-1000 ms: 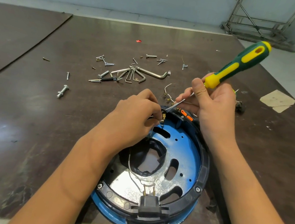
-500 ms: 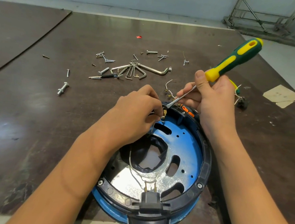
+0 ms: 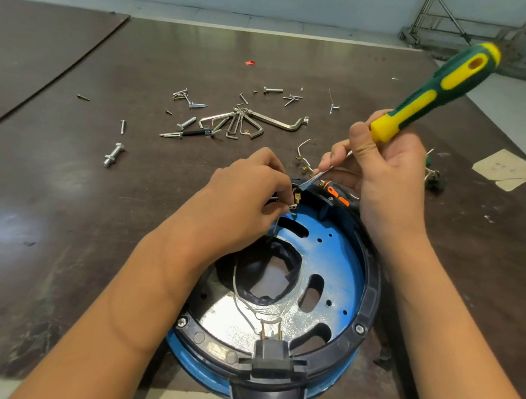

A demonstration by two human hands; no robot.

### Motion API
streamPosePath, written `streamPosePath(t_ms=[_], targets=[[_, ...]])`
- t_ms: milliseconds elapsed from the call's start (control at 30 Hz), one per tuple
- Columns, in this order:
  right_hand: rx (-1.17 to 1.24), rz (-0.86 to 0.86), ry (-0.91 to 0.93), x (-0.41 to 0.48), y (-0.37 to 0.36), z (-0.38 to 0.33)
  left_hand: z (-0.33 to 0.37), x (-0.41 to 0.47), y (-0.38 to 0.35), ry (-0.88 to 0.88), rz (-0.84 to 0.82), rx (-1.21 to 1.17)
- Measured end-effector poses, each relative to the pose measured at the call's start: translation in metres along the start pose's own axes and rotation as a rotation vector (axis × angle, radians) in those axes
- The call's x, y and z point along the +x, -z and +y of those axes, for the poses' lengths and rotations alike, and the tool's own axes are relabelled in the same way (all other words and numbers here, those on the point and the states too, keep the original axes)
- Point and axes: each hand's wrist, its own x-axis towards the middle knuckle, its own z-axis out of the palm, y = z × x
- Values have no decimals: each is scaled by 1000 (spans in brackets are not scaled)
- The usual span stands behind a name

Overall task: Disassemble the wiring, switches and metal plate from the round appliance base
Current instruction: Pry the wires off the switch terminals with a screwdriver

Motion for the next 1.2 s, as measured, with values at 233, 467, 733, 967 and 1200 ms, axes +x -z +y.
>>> streamPosePath(t_ms=[233,467,733,967,1200], targets=[[49,87,-156,8,0,3,-1,0,-1,-6,4,-2],[54,147,-208,13,-2,7,0,-1,-1,1,7,6],[84,53,-64,4,0,4,-1,0,0,-11,9,1],[-8,-1,19,-1,-3,0,-1,-1,-1,-4,6,-10],[17,106,-145,5,-4,-1,1,-1,0,-7,7,-8]])
